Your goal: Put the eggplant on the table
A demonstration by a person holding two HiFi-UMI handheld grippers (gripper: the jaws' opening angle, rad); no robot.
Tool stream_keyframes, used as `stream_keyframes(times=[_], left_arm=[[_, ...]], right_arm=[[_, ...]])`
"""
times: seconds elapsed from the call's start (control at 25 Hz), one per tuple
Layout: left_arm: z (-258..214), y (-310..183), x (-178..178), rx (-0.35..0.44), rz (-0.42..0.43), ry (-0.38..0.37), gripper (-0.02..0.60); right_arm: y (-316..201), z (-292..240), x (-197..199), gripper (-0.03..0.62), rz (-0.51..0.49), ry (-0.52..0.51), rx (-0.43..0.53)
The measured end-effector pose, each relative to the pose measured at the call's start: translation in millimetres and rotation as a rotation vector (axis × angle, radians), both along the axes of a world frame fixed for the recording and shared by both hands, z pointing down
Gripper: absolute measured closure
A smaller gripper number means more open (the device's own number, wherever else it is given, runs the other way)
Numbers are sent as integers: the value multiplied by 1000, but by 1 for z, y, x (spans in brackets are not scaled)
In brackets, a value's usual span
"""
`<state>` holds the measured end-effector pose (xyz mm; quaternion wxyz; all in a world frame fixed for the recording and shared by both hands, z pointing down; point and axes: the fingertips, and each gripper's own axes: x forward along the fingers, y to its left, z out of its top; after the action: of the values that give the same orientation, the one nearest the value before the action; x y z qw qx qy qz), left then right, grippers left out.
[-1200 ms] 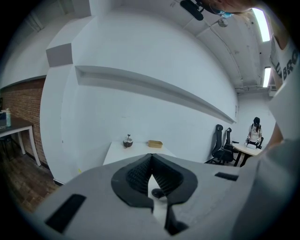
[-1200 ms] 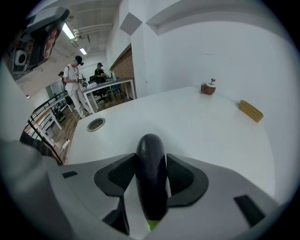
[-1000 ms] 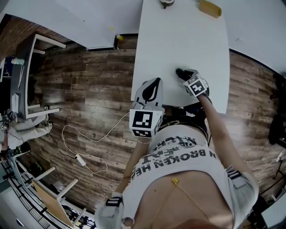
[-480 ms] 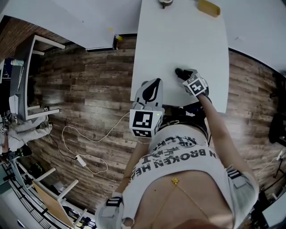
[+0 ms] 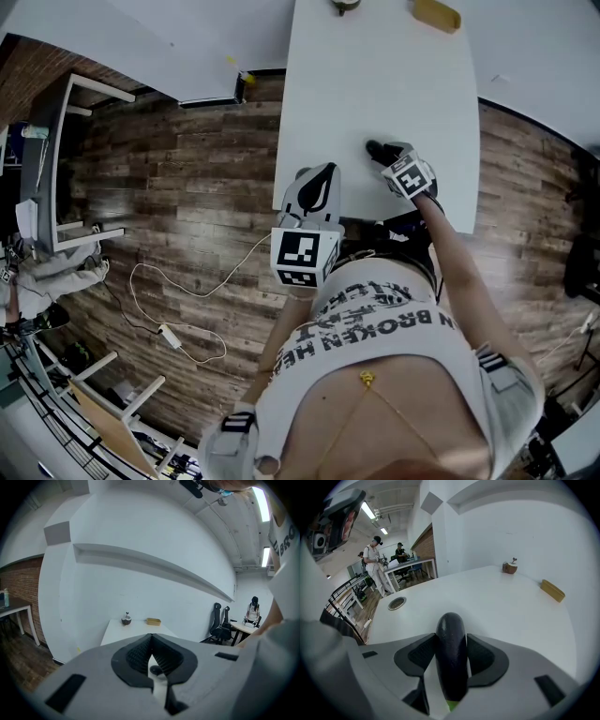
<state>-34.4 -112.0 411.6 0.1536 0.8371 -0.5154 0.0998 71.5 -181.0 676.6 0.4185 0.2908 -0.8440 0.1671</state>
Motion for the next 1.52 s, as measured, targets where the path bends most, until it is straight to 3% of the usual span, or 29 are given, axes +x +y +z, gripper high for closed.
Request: stream_keyframes(times=[0.52, 1.04, 1.52], left_arm=[[2, -1, -1, -4, 5, -2, 583], [1, 1, -4, -11, -1, -6, 583], [1, -2, -2, -13, 12, -1, 583]], right_arm=[[5, 5, -3, 381, -30, 13, -31], [-2, 1, 5, 353, -18, 33, 3], [2, -10, 1, 339, -63, -29, 12]])
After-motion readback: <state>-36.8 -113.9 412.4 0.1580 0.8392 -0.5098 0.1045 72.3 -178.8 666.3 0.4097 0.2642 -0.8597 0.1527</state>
